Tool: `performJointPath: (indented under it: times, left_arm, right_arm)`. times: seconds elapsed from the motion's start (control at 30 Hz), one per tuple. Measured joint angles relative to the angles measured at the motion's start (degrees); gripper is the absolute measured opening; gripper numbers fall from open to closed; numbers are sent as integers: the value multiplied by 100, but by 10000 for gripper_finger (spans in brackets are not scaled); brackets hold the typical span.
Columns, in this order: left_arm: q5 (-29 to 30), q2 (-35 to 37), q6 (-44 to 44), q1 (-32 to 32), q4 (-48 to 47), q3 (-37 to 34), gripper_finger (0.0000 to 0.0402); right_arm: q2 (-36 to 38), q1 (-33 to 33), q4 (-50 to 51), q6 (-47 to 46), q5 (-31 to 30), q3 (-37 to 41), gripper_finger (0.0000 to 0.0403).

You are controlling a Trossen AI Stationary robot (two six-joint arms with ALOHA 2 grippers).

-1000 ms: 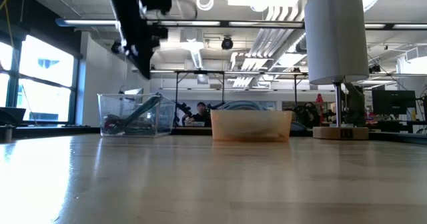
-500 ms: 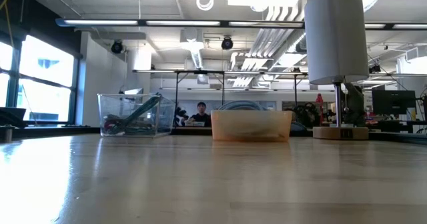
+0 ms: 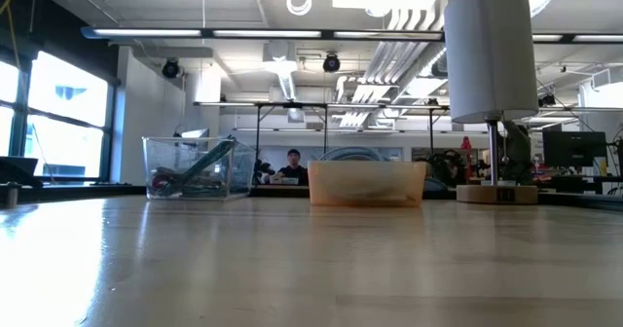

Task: Pick & Place USB Port
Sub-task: Return to Home Position

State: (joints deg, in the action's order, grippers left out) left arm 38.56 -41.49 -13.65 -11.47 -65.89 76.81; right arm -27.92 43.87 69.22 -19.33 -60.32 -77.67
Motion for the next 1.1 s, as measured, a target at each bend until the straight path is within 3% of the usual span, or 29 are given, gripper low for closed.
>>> performJointPath:
  times: [0.1,0.27,0.37,0.6,0.73,1.1]
  left_arm:
    - [272,292,-17,-121,-73,-179,1]
    - [299,1088,2,-133,14,-876,0]
    - [176,1738,38,-133,375,-1495,0]
    - [-513,3312,-711,-133,2564,-3221,0]
    - [-617,3929,-860,-133,2918,-3939,0]
    - [-1103,4104,-699,-131,3308,-4836,0]
  right_arm:
    - [315,0,176,-398,442,240,1]
    - [749,1,-345,-309,910,981,1]
    - [1059,-1,-992,-68,1160,1560,1]
    - [1995,0,-3176,772,1608,3175,0]
    - [2557,1,-4202,1171,1639,4065,0]
    - [2759,-10,-4794,1289,1493,4954,0]
